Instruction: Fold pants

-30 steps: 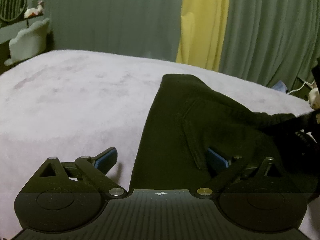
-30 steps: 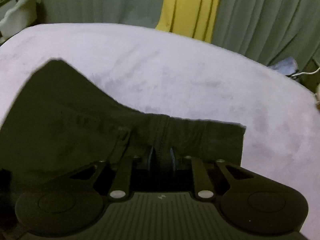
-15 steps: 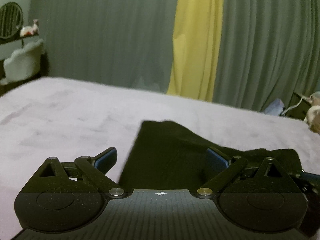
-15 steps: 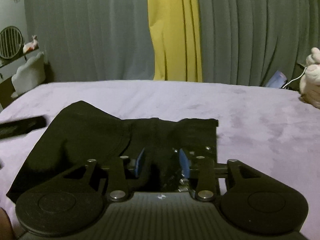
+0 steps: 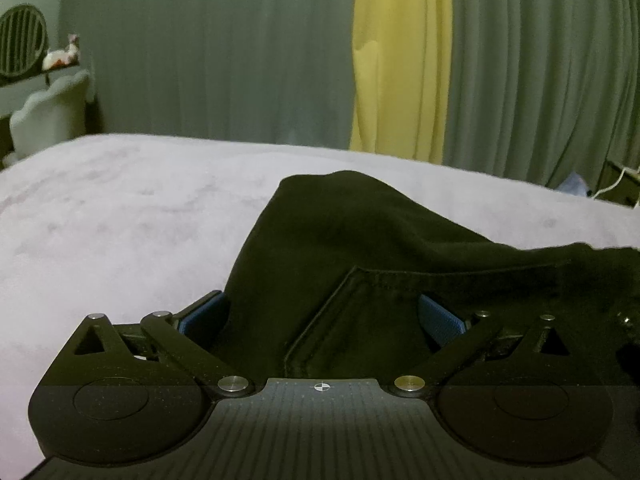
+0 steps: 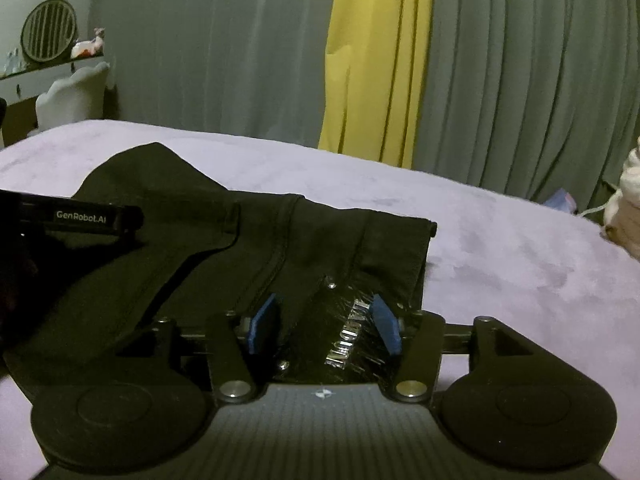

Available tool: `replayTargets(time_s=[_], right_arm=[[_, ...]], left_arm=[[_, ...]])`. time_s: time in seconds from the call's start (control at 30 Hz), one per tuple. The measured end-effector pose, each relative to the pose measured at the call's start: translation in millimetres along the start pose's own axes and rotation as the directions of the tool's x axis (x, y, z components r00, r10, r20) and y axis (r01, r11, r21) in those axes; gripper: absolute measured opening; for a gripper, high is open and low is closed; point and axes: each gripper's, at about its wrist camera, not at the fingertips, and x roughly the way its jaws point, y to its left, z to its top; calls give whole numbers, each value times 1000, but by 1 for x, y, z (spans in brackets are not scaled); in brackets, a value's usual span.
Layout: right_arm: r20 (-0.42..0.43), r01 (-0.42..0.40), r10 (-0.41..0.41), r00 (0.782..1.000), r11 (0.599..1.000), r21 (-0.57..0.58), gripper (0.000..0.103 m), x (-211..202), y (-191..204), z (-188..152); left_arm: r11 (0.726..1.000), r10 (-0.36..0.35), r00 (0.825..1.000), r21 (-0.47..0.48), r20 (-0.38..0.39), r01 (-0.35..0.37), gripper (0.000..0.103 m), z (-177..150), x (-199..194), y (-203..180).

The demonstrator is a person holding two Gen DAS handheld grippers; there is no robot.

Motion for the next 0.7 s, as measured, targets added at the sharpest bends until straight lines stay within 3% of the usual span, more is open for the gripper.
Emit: replayTargets(time_s=[0.1, 0.17, 0.2, 0.3, 0.4, 0.57, 0.7], right_arm=[[-36, 8, -8, 999, 1000, -4, 60, -3, 0, 8], [-98, 30, -23, 995, 997, 64, 86, -15, -4, 18], [-125, 14, 4, 992, 989, 145, 88, -23, -12, 20], [-169, -55, 127, 978, 925, 376, 88, -43, -37, 12], [-285, -30, 147, 947, 925, 379, 88, -42, -41, -4], [-320, -8, 189, 928, 871, 491, 97, -32, -54, -11], [-268, -85, 313, 911, 780, 620, 97, -30, -75, -18]], left_arm=[[999, -13, 997, -37, -72, 10, 103, 10, -4, 9], [998, -25, 992, -67, -125, 17, 103, 14, -16, 19], [995, -51, 988, -89, -145, 38, 103, 12, -23, 26], [978, -128, 975, -185, -180, 94, 103, -1, -45, 45], [968, -150, 971, -227, -188, 105, 103, -3, -57, 49], [959, -173, 965, -256, -197, 119, 103, -4, -60, 54], [934, -225, 953, -325, -202, 152, 103, -2, -58, 68]])
